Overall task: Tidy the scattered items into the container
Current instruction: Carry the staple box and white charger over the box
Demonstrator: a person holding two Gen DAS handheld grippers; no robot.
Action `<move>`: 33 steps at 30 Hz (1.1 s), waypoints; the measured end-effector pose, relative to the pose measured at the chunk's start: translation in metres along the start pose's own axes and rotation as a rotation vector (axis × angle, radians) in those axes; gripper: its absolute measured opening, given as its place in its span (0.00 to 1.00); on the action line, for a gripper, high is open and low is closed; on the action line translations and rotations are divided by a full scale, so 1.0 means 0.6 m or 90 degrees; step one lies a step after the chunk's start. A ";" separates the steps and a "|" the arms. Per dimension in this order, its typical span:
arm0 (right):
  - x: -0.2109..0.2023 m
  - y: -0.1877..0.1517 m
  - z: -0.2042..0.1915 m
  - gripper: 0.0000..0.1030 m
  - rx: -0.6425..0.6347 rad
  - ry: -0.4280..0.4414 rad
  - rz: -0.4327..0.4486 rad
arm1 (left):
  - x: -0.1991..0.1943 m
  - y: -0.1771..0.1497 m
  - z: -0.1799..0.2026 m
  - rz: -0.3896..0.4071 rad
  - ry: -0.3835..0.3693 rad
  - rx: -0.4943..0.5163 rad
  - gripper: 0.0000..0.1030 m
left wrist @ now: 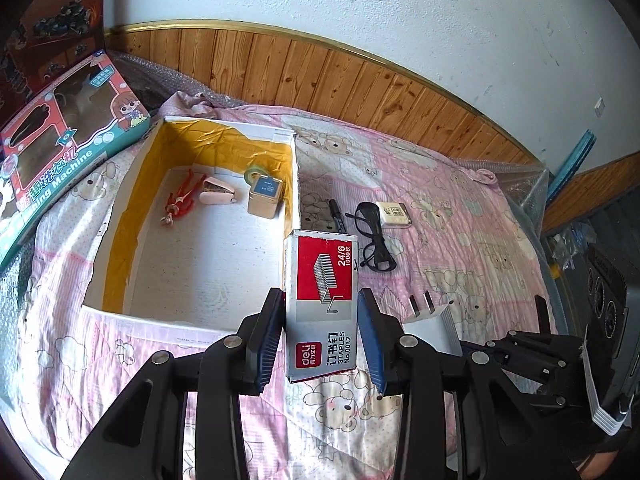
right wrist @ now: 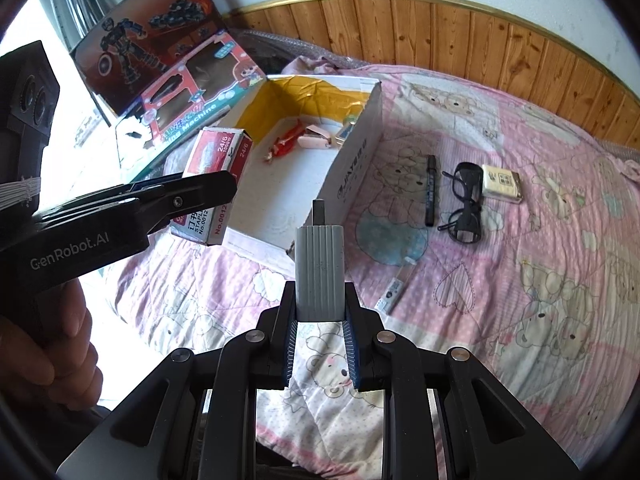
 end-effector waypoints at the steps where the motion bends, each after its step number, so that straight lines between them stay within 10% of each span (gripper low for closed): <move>1: -0.002 0.004 -0.004 0.21 -0.003 0.001 0.003 | -0.003 0.001 -0.003 0.003 0.001 -0.002 0.37; 33: 0.035 0.092 -0.129 0.21 -0.065 0.078 -0.001 | -0.040 0.004 -0.182 -0.004 0.065 -0.109 0.37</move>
Point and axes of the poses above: each gripper's, at about its wrist camera, not at the fingertips, and x roughly the way its jaws point, z to its right, y to its top, the point moved 10 cm from there along x, roughly the way its jaws point, and after that the axes turned 12 degrees about x, right-handed, at the moved point
